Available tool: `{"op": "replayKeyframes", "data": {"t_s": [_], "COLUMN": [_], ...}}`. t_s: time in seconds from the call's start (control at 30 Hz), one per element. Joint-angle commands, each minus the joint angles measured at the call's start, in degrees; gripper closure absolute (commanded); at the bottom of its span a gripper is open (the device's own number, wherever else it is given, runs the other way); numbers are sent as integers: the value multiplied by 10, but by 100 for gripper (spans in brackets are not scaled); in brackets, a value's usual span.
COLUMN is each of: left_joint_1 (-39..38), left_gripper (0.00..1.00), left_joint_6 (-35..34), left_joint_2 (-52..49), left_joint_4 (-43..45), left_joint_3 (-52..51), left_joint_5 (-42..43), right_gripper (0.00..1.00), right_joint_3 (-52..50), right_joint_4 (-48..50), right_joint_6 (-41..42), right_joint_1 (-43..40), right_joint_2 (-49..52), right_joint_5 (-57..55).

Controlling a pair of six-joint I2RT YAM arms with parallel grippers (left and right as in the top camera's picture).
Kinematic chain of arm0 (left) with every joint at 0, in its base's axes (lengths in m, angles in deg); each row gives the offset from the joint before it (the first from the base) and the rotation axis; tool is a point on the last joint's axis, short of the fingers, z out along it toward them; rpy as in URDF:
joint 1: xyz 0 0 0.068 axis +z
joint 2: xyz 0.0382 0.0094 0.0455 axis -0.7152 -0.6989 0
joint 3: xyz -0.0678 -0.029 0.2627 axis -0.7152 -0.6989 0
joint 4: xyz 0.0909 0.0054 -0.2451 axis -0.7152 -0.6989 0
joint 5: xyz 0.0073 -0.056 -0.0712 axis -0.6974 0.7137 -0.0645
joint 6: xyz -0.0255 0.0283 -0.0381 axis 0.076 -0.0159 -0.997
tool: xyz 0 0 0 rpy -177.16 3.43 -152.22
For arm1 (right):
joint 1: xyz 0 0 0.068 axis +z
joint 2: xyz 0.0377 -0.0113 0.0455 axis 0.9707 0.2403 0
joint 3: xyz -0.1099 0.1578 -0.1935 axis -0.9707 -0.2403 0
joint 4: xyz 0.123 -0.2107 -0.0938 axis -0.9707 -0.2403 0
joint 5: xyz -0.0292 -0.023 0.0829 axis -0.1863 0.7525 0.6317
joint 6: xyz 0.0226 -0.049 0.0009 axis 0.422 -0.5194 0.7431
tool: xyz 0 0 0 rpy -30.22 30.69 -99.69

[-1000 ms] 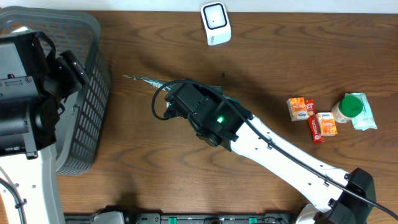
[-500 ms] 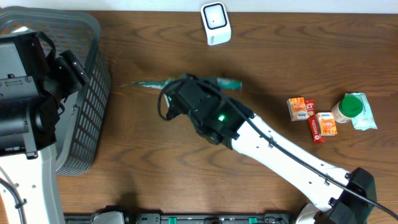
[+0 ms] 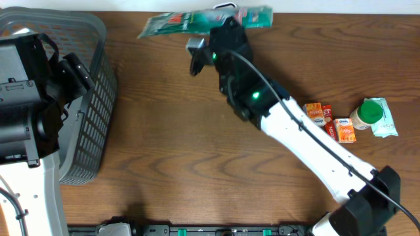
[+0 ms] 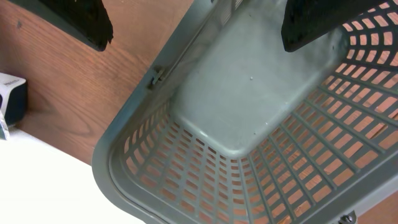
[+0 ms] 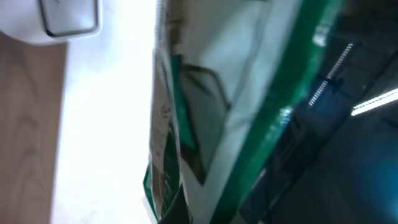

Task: Scan the item barcode
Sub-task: 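Raise the wipes pack up to the white scanner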

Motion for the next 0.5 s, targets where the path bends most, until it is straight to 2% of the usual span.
{"op": "replayKeyframes", "data": {"t_s": [0.0,0.1,0.3,0.47], "left_joint_1": [2,2,2,2], "left_gripper": [12,12,12,12], "left_joint_6": [-1,-1,-1,-1], "left_joint_2": [0,0,0,0], "left_joint_4": [0,0,0,0], "left_joint_3": [4,4,4,4], "left_joint_5": [-5,-5,-5,-5], "right_gripper": [99,99,99,99], "right_joint_3": [58,84,90,90], "right_joint_4": [4,14,53,191], "right_joint_6": [-71,-69,-69,-69], "right_joint_1": [-17,-28,-51,-73], "right_joint_2": [43,79,158,236], "right_joint_5": [46,89,94,115]}}
